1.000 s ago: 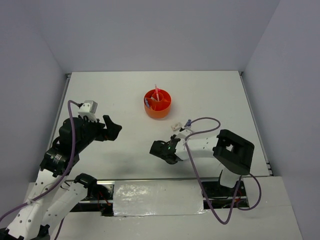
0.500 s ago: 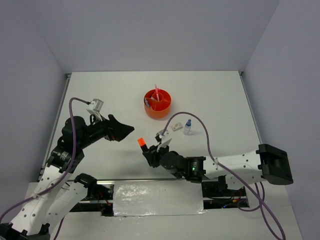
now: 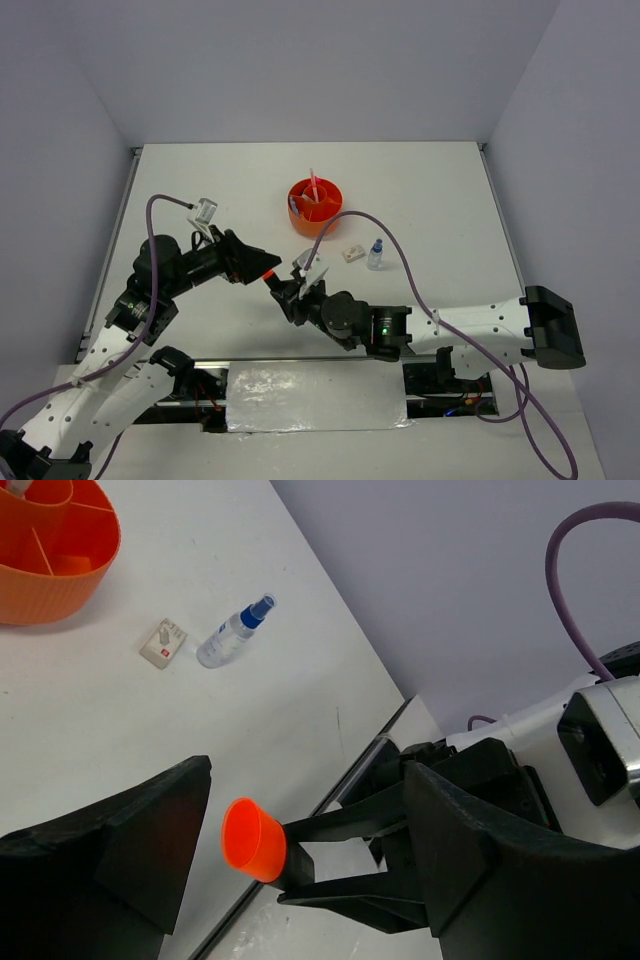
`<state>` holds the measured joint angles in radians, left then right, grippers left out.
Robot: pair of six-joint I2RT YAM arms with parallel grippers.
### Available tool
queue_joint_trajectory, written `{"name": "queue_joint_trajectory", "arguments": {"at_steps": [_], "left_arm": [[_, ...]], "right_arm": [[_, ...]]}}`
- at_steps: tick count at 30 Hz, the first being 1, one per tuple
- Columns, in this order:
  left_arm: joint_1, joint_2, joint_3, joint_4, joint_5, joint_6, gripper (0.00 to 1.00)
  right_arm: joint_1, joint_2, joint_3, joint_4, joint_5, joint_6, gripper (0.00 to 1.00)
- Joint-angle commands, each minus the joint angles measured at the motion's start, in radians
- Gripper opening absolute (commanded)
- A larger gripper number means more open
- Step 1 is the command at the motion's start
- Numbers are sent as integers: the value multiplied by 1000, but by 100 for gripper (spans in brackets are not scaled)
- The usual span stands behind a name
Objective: Sort the stationery into containers
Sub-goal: Place the stationery in the storage box.
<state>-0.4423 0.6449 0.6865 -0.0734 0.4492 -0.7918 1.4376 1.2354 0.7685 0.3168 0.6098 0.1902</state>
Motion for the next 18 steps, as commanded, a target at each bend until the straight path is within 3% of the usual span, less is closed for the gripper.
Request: {"name": "queue_joint_trajectory", "arguments": {"at_steps": [1,4,12,18], "left_arm": [[-6,-7,11,41,-6,-4,89],[-7,-8,8,46,-1,-6,79],[-15,15,2,101,34,-18,70],[-24,35,11,122,60,-17,35]], "right_arm": [[9,-1,34,88,65,-51,0],[9,-2,32,109,123,-64,0],[9,-2,41,153,119,-107,0],[4,9,41,185,114,-124,0]]}}
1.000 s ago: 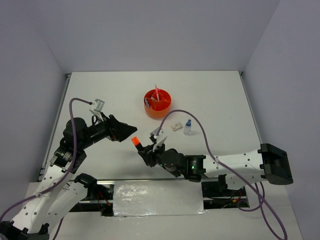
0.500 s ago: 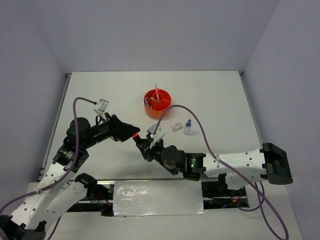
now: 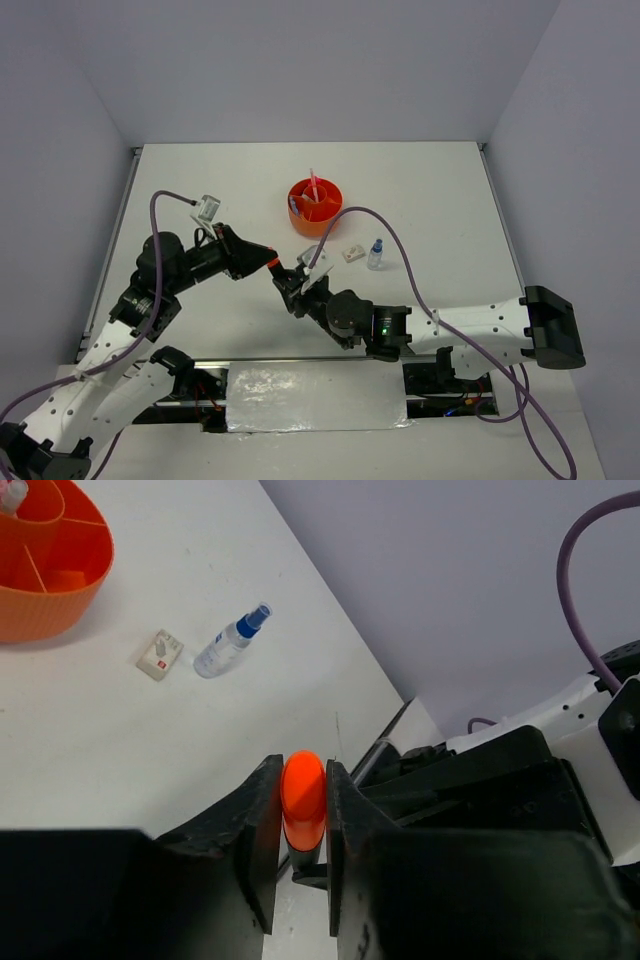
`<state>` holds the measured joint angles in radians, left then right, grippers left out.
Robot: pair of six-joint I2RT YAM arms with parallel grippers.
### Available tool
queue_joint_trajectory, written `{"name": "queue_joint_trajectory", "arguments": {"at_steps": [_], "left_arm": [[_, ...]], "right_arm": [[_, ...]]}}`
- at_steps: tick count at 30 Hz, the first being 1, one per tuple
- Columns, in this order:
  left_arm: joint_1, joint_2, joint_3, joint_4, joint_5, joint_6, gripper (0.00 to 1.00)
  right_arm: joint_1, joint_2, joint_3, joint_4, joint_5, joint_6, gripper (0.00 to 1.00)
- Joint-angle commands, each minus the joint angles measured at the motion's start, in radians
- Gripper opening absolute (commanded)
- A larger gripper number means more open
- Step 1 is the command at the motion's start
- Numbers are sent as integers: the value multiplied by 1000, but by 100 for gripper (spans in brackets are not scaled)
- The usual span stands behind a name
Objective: Sort the stationery into containers
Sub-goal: Place the stationery in the storage box.
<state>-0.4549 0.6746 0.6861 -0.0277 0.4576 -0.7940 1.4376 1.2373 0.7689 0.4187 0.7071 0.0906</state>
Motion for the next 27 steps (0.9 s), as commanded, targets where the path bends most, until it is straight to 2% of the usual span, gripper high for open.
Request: {"name": "queue_joint_trajectory", "arguments": {"at_steps": [1,2,3,4,5,6,7,9,12,14,17,18,19,23,27], "left_arm": [[-11,19,18,77,58,-8,26],[-11,28,23,75,67,-4,20],[-13,45,27,74,70,1,3],[-13,52,30,71,64,4,0],[-13,59,30,71,59,9,0],[-13,69,33,77,52,24,0],[-13,72,38,72,6,39,0],[-13,83,59,60,-63,117,0],[-11,104,67,92,-229,230,0],[-8,134,69,196,-291,289,0],[16,242,101,336,-358,374,0],[30,322,134,372,-373,403,0],[60,362,153,459,-358,418,0],[104,621,284,615,-332,513,0],[151,824,410,707,-265,518,0]], "right_arm": [[1,7,38,87,9,-25,0],[1,7,36,92,-1,-26,0],[0,8,35,95,-6,-26,0],[-5,10,35,97,-9,-26,2],[-6,8,30,98,-20,-25,11],[-6,-1,23,109,-20,-19,32],[-6,-13,-15,126,-11,-17,99],[-12,-80,-75,172,-12,-11,100],[-42,-227,-180,131,-40,26,100],[-66,-320,-242,95,-40,37,100],[-80,-501,-281,-20,-15,51,100],[-80,-578,-286,-84,14,63,100],[-80,-616,-292,-116,23,70,100],[-80,-783,-306,-262,12,118,100],[-80,-851,-321,-317,-40,158,100]]}}
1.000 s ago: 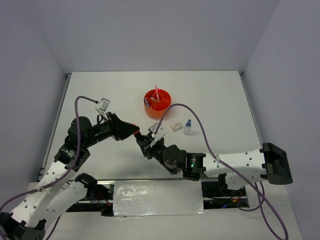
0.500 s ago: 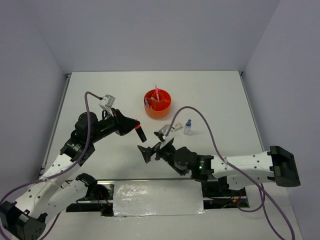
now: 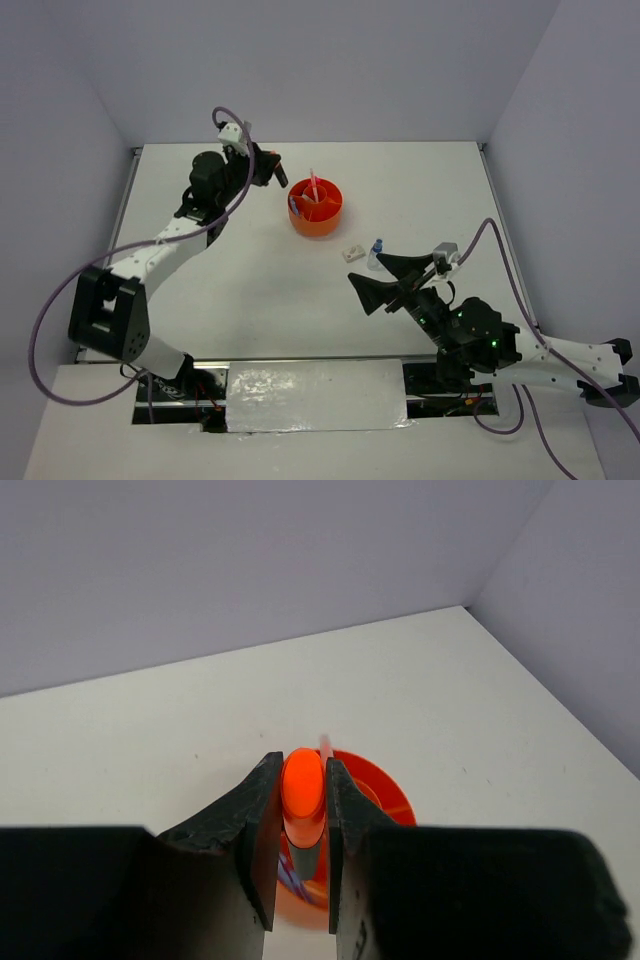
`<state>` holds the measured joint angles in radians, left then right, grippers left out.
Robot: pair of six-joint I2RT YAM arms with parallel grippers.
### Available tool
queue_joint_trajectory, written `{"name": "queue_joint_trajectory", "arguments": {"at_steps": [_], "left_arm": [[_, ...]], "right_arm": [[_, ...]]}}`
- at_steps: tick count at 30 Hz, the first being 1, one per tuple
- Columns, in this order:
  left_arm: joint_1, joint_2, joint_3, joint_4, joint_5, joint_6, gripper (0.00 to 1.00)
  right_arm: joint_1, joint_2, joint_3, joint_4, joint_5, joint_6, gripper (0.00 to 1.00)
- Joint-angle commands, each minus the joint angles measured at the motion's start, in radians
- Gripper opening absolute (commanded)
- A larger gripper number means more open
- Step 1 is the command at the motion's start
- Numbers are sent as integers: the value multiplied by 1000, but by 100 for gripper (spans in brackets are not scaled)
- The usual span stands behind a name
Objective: Sort the stationery into containers
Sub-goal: Place the stationery in the storage box.
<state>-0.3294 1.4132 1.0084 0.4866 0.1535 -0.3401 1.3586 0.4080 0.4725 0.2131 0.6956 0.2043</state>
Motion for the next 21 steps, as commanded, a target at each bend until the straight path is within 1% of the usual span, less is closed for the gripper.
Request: {"name": "queue_joint_trajectory", "arguments": {"at_steps": [1,4,6,7,10,12,14,21], "left_arm": [[41,117,135,205,84,56,0],[55,274,202,270,133,24,0],[59,334,248,262,141,9,0],[62,389,295,251,155,9,0],[66,470,335,260,164,3,0],[67,497,346,270,184,-11,0],[67,515,320,328,220,-34,0],[69,517,269,380,257,-56,0]], "right_arm": [[-1,-26,-29,-116,-48,47,100],[0,-9,-20,-138,-85,50,100],[2,8,-9,-149,-91,56,100],[2,24,-11,-146,-94,66,100],[2,49,-18,-118,-113,78,100],[2,57,-21,-103,-127,78,100],[2,69,-23,-87,-122,67,100],[2,94,-8,-84,-111,41,100]]}}
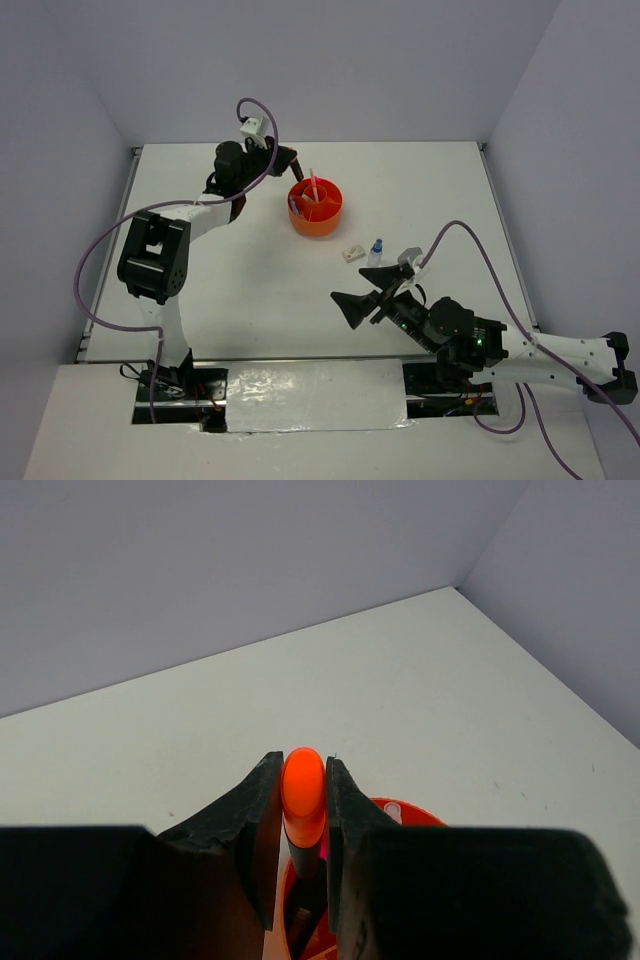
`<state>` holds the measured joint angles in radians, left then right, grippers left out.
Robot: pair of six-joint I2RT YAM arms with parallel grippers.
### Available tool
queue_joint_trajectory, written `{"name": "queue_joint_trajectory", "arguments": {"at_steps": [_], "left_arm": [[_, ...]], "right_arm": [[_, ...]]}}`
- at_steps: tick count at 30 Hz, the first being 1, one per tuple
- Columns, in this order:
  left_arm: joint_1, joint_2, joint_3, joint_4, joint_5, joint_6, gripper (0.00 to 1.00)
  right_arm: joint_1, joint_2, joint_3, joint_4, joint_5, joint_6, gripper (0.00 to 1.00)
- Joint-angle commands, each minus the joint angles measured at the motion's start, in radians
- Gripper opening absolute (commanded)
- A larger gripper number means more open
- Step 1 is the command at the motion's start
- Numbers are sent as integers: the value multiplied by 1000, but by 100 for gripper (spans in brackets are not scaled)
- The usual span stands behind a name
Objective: Sort the stationery into containers
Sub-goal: Place the stationery in the storage box.
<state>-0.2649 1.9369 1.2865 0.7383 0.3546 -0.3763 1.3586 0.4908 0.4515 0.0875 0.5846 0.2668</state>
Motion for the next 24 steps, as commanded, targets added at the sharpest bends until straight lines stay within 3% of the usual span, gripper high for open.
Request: {"name": "queue_joint_trajectory", "arguments": {"at_steps": [1,10,15,16,19,24], "left_arm": [[4,-4,-18,145,63,-33,3],[4,28,-45,190,53,-68,10],[4,25,-59,200,61,-82,29],[4,22,-65,208,66,-88,37],[4,14,-84,223,64,-95,49],[4,4,-90,217,70,-104,63]], "right_arm": [[0,17,13,46,1,-21,100],[0,22,18,34,8,-20,100],[0,0,24,15,23,-31,100],[0,0,24,11,26,-32,100],[0,-3,29,5,37,-37,100],[0,-11,24,3,55,-40,100]]}}
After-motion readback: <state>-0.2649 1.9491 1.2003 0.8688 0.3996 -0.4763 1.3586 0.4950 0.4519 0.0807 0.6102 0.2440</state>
